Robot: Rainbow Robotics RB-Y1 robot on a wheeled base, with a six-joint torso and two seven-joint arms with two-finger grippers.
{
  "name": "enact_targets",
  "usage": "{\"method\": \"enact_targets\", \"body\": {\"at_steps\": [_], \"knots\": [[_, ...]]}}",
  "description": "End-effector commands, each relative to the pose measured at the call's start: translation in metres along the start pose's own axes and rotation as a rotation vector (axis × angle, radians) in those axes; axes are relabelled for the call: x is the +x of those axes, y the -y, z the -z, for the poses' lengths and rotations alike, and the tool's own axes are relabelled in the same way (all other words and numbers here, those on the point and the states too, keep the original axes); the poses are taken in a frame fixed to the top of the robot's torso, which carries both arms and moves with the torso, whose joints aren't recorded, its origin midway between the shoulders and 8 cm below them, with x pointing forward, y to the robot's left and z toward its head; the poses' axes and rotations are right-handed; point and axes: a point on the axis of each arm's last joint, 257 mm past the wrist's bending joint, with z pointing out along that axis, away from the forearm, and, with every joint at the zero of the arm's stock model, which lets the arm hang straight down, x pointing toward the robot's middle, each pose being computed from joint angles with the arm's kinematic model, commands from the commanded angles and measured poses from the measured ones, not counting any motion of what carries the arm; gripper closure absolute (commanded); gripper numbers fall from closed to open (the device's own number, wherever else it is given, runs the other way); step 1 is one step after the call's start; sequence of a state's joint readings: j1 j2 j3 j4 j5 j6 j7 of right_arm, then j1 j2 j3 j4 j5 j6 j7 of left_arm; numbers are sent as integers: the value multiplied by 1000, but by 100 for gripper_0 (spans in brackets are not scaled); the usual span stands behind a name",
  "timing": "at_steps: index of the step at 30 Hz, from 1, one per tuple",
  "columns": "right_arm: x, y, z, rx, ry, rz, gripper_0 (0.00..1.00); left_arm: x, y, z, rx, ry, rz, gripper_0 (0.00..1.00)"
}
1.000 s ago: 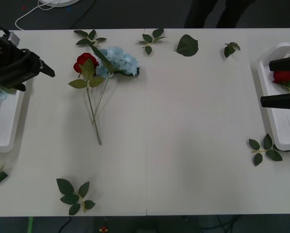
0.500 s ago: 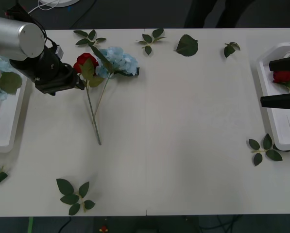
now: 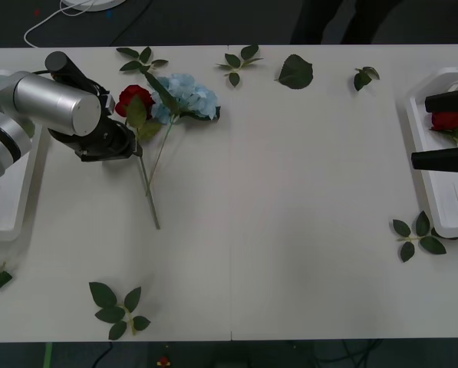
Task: Place the red flowers into the right box and the blue flowers into the left box. If a person shows an open palm, hand one flower to the person first, then continue sorting.
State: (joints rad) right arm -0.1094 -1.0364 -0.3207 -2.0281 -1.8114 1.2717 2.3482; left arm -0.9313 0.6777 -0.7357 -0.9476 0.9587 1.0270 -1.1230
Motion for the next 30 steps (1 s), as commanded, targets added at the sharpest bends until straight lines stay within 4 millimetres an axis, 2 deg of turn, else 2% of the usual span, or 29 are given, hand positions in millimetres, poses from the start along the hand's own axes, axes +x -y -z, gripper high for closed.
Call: {"method": "enact_targets", "body": {"at_steps": [1,6,20,27,30], "knots": [[-4,2,9,16,-22,28,0,-34,28,15,46,59,59,0],[-4,2,9,16,-22,28,0,-33,40,12,69,64,54,0],[-4,2,9,16,-22,28,0,-36,64,20,130,55,72,0],[-4,2,9,16,-22,28,0,-32,75,20,157,41,73,0],[-4,2,9,16,-22,28,0,-23,74,15,144,25,58,0]]}}
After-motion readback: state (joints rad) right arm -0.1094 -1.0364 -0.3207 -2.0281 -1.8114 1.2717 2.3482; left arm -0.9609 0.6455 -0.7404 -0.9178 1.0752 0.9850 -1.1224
